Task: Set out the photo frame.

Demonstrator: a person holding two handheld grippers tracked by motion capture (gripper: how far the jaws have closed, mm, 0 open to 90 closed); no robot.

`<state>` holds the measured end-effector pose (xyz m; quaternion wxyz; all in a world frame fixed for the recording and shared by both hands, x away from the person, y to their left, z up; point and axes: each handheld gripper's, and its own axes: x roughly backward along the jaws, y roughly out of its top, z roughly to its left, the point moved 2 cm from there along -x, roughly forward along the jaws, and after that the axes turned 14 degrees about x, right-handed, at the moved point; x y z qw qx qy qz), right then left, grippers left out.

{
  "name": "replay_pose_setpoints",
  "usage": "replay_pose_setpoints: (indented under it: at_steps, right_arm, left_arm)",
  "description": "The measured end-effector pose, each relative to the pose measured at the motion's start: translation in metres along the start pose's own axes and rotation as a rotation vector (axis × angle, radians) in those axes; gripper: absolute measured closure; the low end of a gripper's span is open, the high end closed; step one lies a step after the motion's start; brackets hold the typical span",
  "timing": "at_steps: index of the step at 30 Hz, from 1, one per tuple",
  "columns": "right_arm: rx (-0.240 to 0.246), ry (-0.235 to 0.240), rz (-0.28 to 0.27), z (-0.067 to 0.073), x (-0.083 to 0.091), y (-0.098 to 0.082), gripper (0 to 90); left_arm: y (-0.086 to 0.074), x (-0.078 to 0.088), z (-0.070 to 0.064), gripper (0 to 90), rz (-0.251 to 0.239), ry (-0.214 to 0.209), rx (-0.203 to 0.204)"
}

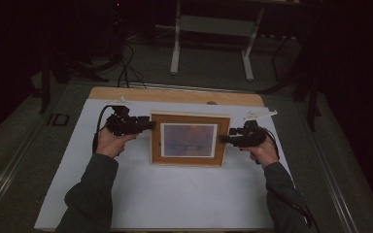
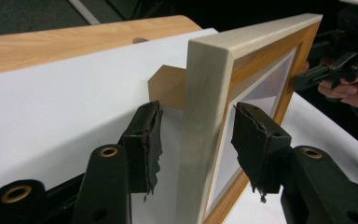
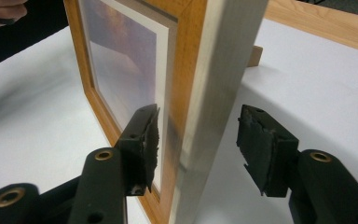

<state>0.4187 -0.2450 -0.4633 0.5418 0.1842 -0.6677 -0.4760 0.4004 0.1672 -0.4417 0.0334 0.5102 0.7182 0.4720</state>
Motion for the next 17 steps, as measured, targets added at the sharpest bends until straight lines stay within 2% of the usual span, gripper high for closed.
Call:
replay_pose_setpoints:
  at_steps: [6,9,12,16,17]
  right_arm:
    - [0.006,-0.002,-0.005,0.002,0.009,-0.001,44.5]
    - [0.006,-0.006,-0.007,0.002,0.014,-0.002,43.8]
    - [0.001,-0.006,-0.007,0.003,0.018,-0.005,43.1]
    - [0.0,-0.025,0.013,0.005,0.024,-0.013,40.7]
    - [0.0,-0.025,0.013,0.005,0.024,-0.013,40.7]
  left_arm:
    - [-0.004,0.02,0.001,51.2,-0.039,0.004,-0.002]
    - [-0.008,0.03,0.003,51.2,-0.053,0.024,-0.002]
    - [-0.015,0.04,0.004,51.1,-0.056,0.076,-0.013]
    - [-0.03,0.052,0.009,50.0,-0.062,0.185,-0.018]
    - [-0.03,0.052,0.009,49.4,-0.062,0.185,-0.018]
